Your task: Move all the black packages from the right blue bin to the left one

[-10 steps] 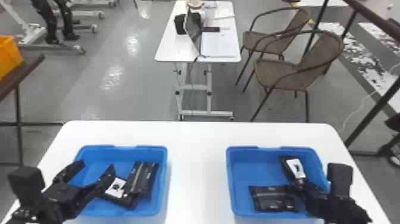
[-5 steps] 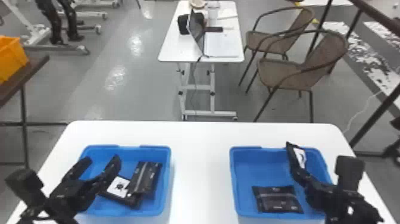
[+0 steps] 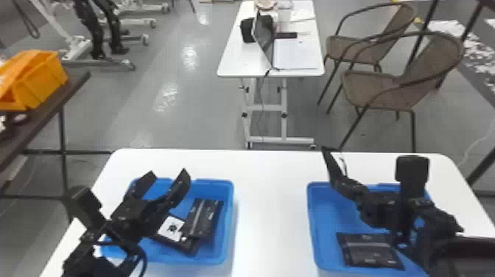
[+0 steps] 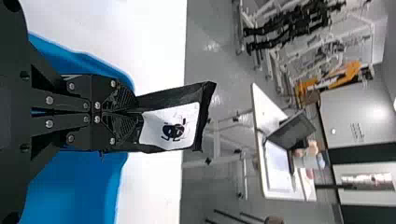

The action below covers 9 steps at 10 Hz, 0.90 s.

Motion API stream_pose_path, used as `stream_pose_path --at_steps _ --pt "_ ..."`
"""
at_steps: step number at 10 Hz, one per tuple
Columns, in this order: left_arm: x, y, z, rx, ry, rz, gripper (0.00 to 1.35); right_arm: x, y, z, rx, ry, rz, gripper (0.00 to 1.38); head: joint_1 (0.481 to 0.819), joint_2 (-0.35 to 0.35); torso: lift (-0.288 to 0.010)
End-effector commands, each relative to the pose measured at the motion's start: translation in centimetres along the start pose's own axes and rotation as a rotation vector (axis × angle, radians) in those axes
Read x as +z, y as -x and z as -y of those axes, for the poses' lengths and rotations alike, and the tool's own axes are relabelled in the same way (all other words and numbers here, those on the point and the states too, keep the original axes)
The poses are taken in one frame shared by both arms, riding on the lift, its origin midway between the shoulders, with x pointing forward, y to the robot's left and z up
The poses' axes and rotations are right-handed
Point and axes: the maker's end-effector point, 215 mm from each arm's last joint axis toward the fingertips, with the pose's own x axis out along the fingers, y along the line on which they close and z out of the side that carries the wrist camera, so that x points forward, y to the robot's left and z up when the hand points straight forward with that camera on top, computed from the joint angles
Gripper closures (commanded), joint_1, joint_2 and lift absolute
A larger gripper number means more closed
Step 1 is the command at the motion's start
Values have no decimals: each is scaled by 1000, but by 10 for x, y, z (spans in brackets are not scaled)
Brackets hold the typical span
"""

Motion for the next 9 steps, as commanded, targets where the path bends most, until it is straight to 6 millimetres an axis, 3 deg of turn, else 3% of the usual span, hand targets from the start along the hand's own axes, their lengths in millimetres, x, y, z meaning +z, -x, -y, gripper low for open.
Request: stream_pose_path --at_steps 1,3,5,9 --pt "4 -11 15 -33 -11 -20 104 18 -29 -40 101 50 -4 1288 695 124 -43" --pt "11 -24 30 -66 -16 -22 104 36 -60 -96 226 133 -14 1288 695 174 -43" --pt "12 -35 46 -98 -19 -29 104 42 -84 -146 368 190 -27 1288 695 212 -43" --pt "5 -52 67 -136 -22 -67 104 54 -95 -237 569 290 -18 1288 695 276 -43"
